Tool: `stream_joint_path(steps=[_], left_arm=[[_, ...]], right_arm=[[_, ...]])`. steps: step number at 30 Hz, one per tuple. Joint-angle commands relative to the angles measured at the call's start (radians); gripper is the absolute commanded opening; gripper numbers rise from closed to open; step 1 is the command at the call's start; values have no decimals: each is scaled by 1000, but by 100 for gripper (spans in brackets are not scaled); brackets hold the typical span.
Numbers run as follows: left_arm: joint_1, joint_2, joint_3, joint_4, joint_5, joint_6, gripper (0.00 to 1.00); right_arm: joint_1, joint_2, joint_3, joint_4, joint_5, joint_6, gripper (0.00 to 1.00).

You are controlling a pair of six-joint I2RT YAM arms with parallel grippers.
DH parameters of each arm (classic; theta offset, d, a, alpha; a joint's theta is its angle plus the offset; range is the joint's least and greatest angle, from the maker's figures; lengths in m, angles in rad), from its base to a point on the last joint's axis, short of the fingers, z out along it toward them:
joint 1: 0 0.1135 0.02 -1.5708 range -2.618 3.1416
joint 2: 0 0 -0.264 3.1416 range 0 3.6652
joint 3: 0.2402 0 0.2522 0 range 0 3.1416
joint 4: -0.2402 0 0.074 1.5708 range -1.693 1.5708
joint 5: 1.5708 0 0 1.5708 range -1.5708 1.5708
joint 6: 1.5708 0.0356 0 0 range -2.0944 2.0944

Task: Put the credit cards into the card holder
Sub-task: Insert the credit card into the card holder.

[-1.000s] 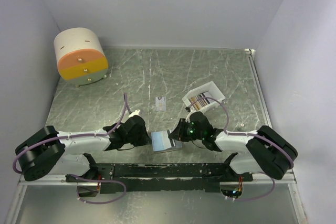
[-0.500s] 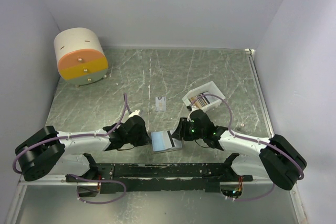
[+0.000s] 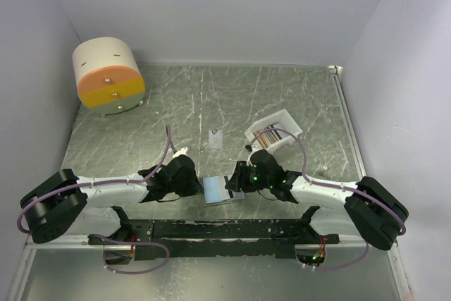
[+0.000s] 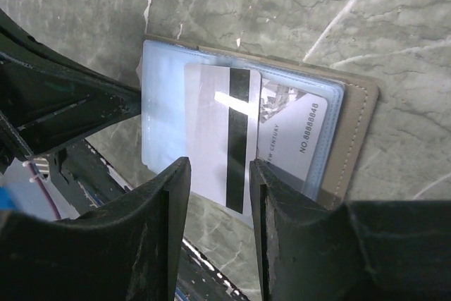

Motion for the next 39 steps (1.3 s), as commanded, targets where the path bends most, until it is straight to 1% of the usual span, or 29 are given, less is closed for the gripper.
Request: stream_joint_path(steps=[1, 9, 12, 16, 20, 24, 30, 34, 39], left_arm=[[-4, 23, -23, -3, 2, 5, 7], [-4, 26, -20, 1, 8, 8, 7], [-4, 27, -14, -5, 5, 10, 7], [-4, 22, -16, -5, 5, 8, 7], [-4, 13, -39, 37, 27, -6, 7], [-4, 17, -42, 50, 35, -13, 7], [-4, 26, -36, 47, 37, -13, 7], [-4, 16, -40, 72, 48, -11, 7], [-4, 11, -29, 57, 45, -11, 7]], right_arm=[[18, 30, 1, 9, -8, 18, 40], [39, 56, -7, 89, -29, 47, 40], [41, 57, 11, 48, -17, 25, 40], [40, 19, 26, -13, 45, 4, 41], [40, 16, 37, -23, 68, -1, 44], [40, 52, 35, 15, 63, 0, 46], [40, 105, 44, 78, 17, -1, 46], [42, 121, 36, 140, -43, -8, 45], [50, 133, 21, 215, -71, 5, 44]])
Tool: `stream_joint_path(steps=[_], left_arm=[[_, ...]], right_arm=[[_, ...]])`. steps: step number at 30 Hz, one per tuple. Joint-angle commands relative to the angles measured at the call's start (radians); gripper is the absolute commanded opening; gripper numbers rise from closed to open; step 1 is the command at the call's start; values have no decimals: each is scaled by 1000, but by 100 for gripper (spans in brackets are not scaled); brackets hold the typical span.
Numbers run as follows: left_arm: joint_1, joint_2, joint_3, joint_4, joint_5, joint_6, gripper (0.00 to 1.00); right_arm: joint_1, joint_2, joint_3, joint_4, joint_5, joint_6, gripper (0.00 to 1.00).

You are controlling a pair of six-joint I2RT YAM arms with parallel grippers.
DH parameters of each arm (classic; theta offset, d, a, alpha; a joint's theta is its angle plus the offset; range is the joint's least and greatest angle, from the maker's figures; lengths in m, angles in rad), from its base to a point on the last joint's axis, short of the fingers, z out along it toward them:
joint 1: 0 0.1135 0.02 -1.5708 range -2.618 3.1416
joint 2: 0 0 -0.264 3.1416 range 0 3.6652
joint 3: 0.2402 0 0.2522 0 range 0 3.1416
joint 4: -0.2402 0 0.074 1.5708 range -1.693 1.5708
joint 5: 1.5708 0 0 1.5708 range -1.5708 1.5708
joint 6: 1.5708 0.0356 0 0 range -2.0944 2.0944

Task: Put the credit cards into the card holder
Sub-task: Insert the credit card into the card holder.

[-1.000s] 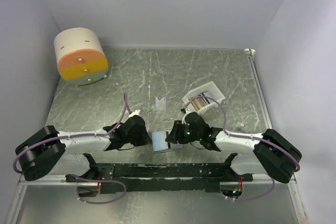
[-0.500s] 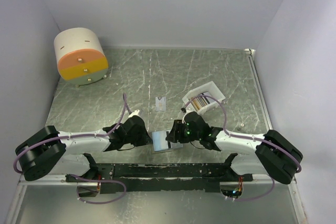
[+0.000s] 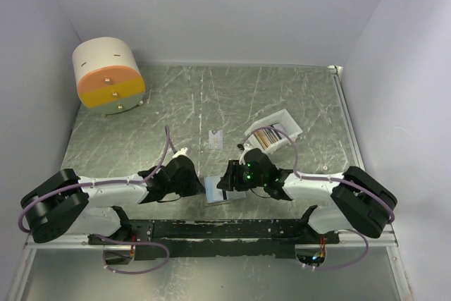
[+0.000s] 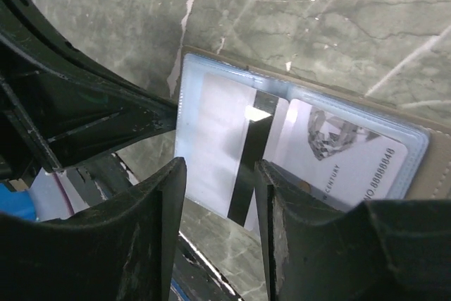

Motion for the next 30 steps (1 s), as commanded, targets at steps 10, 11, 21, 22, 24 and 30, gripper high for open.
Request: stream_joint_path(steps=[10, 11, 21, 22, 24, 30], left_arm=[[-5, 17, 16, -42, 15, 2, 7], [-4, 15, 16, -43, 14, 0, 7], [-4, 7, -13, -22, 13, -17, 7], [-4, 9, -14, -18, 14, -18, 7], [-4, 13, -12, -14, 19, -17, 7], [-4, 16, -13, -5, 25, -14, 7]], right_arm=[[27, 29, -33, 142, -43, 17, 43], [28, 7, -23, 97, -7, 16, 44], [49, -62, 49, -166, 166, 16, 46], [54, -47, 56, -170, 172, 16, 46], [62, -13, 67, -168, 172, 18, 46], [92, 66, 95, -150, 182, 32, 46]])
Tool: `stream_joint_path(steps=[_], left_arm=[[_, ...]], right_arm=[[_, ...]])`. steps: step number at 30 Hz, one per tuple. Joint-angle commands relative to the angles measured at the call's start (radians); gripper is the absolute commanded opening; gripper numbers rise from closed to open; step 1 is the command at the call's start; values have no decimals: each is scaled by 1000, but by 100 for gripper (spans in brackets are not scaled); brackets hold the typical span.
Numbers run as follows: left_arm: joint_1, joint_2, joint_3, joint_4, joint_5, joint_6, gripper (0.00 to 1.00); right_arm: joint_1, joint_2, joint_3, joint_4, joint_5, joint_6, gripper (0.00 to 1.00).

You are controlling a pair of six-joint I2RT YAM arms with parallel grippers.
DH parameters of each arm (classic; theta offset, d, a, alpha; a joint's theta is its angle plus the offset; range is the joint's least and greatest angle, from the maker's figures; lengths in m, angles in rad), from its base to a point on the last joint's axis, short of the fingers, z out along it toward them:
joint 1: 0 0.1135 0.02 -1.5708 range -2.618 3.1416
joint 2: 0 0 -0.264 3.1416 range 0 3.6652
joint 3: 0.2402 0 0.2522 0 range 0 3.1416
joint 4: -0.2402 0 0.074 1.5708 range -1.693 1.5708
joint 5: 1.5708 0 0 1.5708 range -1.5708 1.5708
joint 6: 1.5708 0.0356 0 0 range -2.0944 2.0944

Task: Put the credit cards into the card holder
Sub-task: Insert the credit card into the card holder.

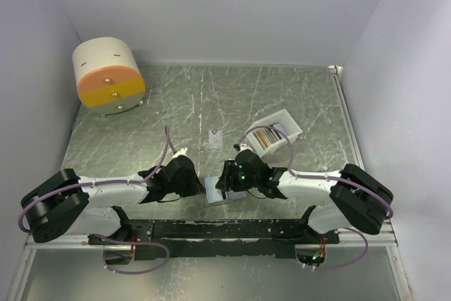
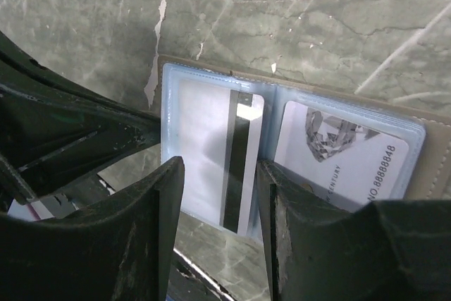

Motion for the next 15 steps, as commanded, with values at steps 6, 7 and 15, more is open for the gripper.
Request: stream_joint_path(steps=[6, 7, 15], left_arm=[[-5, 15, -20, 5, 13, 2, 7], [-4, 15, -17, 1, 12, 4, 7], [53, -77, 12, -127, -21, 40, 7]], right_arm=[[40, 41, 5, 66, 8, 35, 46], [41, 38, 6, 67, 8, 35, 45], [33, -38, 89, -163, 55, -100, 44]])
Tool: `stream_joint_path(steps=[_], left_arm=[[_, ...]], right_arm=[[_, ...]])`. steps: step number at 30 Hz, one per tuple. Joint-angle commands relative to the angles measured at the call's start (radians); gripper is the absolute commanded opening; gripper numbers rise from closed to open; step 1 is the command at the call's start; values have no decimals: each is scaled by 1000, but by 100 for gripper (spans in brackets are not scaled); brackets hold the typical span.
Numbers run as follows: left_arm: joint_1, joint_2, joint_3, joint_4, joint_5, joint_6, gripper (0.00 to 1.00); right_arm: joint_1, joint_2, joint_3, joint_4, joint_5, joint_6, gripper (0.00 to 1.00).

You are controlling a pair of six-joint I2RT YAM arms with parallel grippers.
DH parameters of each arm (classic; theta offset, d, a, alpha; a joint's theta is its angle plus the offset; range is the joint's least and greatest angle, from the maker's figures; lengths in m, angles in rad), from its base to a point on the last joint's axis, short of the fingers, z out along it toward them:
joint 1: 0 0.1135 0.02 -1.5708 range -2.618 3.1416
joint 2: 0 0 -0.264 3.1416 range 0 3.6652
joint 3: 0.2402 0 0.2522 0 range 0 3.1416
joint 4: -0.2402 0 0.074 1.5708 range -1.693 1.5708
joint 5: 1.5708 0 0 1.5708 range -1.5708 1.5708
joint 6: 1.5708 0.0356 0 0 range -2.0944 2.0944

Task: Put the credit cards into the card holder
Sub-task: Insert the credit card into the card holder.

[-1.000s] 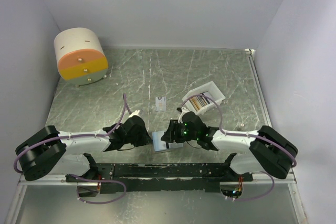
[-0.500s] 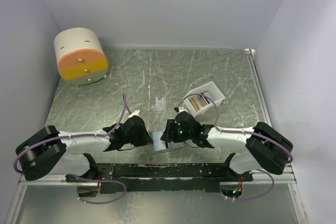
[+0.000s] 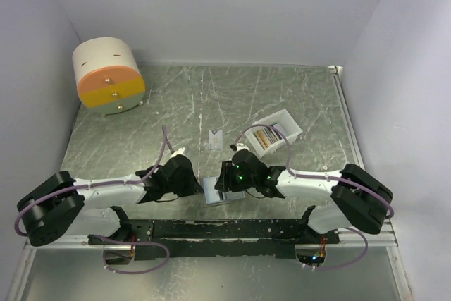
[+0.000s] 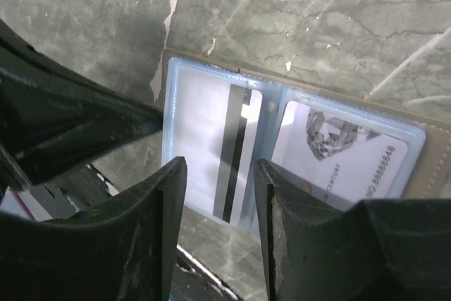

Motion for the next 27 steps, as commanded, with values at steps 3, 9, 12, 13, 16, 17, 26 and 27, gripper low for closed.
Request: stream_joint_path(steps=[3, 9, 12, 13, 16, 17, 26, 27], left_arm=[[69, -128, 12, -123, -15, 47, 7], [74, -173, 18, -58, 59, 27, 23], [74, -168, -27, 59, 107, -8, 31], [75, -162, -35, 77, 113, -17, 33], [74, -146, -44, 90, 119, -28, 36], [74, -143, -49, 101, 124, -30, 37], [74, -94, -90, 213, 150, -43, 43], [74, -91, -94, 226, 152, -44, 43]], right_arm=[[-2, -141, 63, -211, 64, -124, 44], [-2, -145, 30, -140, 29, -91, 30], [-2, -111, 20, -98, 39, -84, 20], [-2, -95, 25, -95, 41, -86, 19], [-2, -50, 42, -91, 23, -95, 18], [-2, -37, 45, -91, 20, -96, 18], [-1, 36, 5, -67, 19, -87, 13], [-1, 36, 0, -68, 25, -85, 11]])
